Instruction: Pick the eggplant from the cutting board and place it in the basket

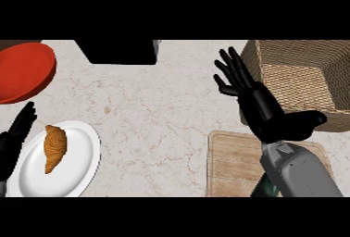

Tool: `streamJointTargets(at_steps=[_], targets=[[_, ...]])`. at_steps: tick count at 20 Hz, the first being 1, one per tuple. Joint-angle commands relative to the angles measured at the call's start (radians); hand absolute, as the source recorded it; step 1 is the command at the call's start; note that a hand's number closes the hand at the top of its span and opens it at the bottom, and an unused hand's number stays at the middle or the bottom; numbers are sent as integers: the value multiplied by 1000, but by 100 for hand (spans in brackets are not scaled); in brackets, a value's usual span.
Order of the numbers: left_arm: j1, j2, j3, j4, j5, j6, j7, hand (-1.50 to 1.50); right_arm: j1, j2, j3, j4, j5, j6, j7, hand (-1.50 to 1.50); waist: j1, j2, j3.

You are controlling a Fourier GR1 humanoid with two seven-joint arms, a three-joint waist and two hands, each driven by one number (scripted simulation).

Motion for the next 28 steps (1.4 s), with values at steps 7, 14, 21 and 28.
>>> streamJointTargets(at_steps=[7, 14, 21, 28], targets=[[-78, -111, 0, -35, 121, -5, 168, 0, 259, -288, -209, 48, 18, 237, -267, 150, -77, 32, 2], [-179, -146, -27, -41, 105, 14, 305, 0, 325, -7, -63, 19, 311, -138, -331, -150, -27, 22, -2], [-206, -152, -14, -52, 106, 9, 335, 0, 183, -157, -110, -196, 305, -69, 304, -150, -27, 19, -4], [-190, -163, -22, -47, 103, 7, 321, 0, 92, -541, -168, -143, 362, 209, 675, -150, -27, 18, -10]])
